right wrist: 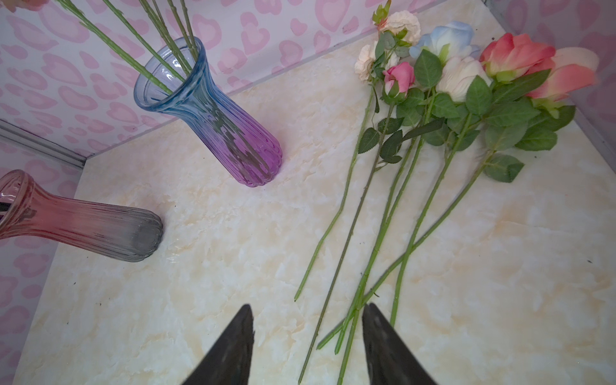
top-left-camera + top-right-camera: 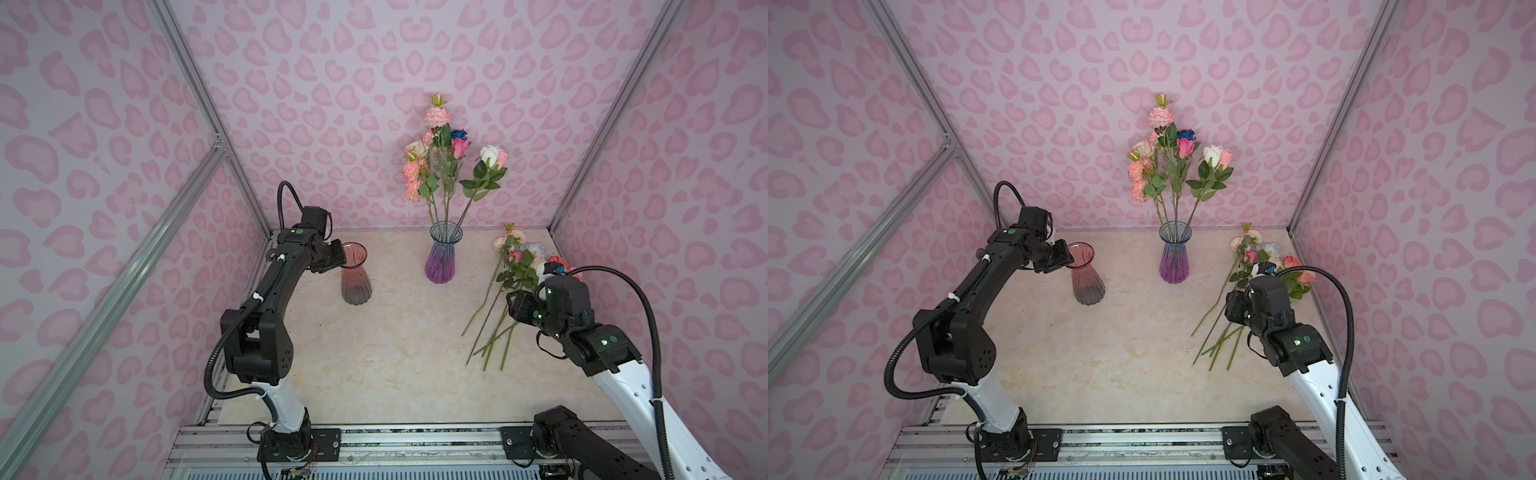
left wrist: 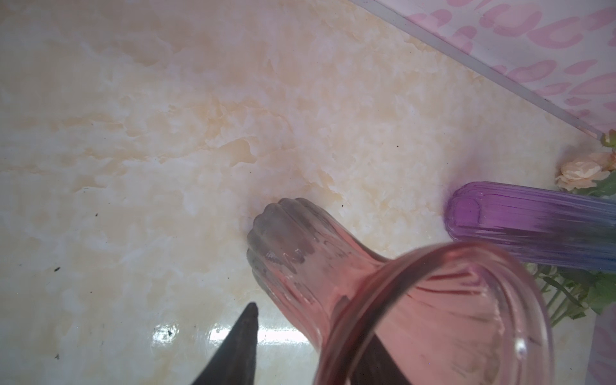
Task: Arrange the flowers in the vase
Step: 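Carry the pink-red vase toward the robot in front of the purple-blue vase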
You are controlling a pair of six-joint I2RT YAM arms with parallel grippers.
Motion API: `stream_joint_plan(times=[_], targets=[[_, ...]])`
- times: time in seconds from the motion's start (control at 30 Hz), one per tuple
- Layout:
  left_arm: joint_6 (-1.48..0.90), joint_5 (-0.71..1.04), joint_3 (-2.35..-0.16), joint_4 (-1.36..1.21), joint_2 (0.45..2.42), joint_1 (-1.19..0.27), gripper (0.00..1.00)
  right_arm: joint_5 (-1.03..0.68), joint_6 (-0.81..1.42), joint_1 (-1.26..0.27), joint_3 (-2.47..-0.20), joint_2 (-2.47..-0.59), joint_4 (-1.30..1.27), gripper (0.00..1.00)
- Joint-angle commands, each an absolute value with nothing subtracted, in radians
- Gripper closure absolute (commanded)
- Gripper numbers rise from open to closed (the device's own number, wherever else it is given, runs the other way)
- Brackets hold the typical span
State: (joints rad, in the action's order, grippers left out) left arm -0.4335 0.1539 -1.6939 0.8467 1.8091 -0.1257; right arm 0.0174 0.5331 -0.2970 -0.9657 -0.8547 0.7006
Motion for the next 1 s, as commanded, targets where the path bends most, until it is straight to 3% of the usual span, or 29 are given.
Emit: stream_joint_plan(times=[0.0, 0.47, 0.7, 0.97], targets=[[-0.432, 0.194, -1.714, 0.865, 1.825, -0.126, 0.65, 0.012, 0.535, -0.291, -0.953, -0.846, 0.695, 0.46], [-0.420, 0.216, -1.674, 0.881, 1.776, -0.130, 0.97, 0.003, 0.527, -0.274, -0.930, -0.827, 0.679, 0.47], [-0.425, 0.271, -1.644, 0.897, 1.695, -0.177, 0.96, 0.042, 0.507, -0.274, -0.943, -0.836, 0.684, 0.52], [-0.513, 0.288, -1.599, 0.956, 1.554, -0.409, 0.97, 0.082, 0.494, -0.274, -0.974, -0.848, 0.704, 0.52]])
